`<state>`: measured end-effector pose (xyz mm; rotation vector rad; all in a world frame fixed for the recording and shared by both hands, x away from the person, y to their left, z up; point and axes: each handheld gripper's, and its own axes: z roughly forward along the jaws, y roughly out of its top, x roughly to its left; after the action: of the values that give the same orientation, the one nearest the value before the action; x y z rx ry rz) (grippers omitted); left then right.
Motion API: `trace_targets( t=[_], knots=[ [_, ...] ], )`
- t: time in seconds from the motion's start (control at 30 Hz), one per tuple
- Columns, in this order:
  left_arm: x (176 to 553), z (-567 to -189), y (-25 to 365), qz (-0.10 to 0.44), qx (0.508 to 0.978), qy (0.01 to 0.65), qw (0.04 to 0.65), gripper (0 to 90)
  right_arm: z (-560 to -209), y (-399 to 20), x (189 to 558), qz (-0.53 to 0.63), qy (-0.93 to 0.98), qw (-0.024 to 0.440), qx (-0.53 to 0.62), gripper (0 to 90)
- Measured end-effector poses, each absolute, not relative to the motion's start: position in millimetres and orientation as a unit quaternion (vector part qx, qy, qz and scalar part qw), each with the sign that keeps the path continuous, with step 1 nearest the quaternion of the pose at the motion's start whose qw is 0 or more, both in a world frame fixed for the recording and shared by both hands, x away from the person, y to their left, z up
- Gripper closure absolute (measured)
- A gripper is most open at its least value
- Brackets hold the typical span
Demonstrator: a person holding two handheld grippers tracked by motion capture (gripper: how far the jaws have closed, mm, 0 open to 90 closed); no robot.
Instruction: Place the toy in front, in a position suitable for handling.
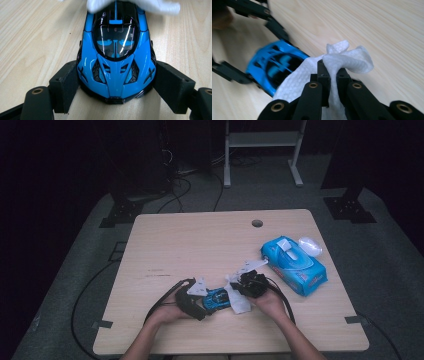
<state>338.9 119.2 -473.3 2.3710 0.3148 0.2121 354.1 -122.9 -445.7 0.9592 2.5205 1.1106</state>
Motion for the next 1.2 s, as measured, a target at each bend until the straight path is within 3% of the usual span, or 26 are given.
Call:
trace_targets(
  t=[0.27,0.5,1.2],
  knots=[
    [339,-473,119,0.085,0.920,0.121,0.363,23.6,-447,-144,348,0.385,0.852,0.115,0.337,85.7],
    [338,-473,119,0.086,0.921,0.122,0.359,24.1,-449,-130,345,0.393,0.854,0.115,0.320,85.7],
    [340,-474,118,0.083,0.919,0.118,0.368,24.1,-453,-145,346,0.414,0.842,0.092,0.334,85.8]
  ],
)
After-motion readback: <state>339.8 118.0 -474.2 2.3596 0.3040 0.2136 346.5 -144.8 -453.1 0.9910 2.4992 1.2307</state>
